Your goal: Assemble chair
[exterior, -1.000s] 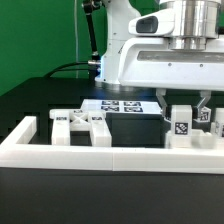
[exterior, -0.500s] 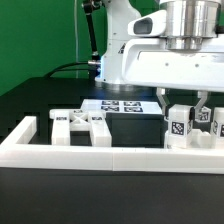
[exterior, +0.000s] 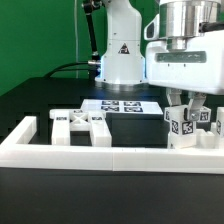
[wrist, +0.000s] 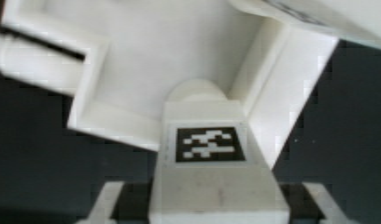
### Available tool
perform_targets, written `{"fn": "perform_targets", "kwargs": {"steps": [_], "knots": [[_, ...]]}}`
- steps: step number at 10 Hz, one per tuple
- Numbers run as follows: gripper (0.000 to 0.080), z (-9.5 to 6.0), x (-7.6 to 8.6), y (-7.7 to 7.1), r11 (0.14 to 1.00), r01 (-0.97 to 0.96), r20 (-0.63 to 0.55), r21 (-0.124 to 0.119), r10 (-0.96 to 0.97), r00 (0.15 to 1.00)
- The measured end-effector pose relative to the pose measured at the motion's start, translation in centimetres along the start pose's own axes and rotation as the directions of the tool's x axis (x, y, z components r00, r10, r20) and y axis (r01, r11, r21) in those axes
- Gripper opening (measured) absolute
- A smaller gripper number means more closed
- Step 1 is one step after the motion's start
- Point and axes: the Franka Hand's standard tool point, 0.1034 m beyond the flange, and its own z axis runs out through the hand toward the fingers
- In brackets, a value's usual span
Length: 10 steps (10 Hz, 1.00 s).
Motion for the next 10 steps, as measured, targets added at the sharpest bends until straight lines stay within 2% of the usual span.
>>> {"fn": "perform_targets", "kwargs": {"steps": [3, 5, 6, 7, 8, 9, 10], "knots": [[0.029, -0.02, -0.08, -0.06, 0.98, -0.198, 0.008, -0.003, 0.198, 0.98], [0.0304, 0.04, -0.14, -0.04, 0.979, -0.205, 0.008, -0.004, 0.205, 0.979], [0.0483, 0.02, -0.07, -0.04, 0.987, -0.162, 0.007, -0.004, 0.162, 0.987], [0.0593, -0.01, 0.12, -0.03, 0.996, -0.09, 0.007, -0.003, 0.09, 0.996], [0.0593, -0.01, 0.14, -0.03, 0.999, -0.05, 0.006, -0.002, 0.05, 0.999], [0.0642, -0.01, 0.15, -0.04, 0.998, 0.06, 0.006, -0.002, -0.06, 0.998], [0.0648, -0.08, 0.15, -0.15, 0.981, 0.193, 0.005, 0.0, -0.193, 0.981]]}}
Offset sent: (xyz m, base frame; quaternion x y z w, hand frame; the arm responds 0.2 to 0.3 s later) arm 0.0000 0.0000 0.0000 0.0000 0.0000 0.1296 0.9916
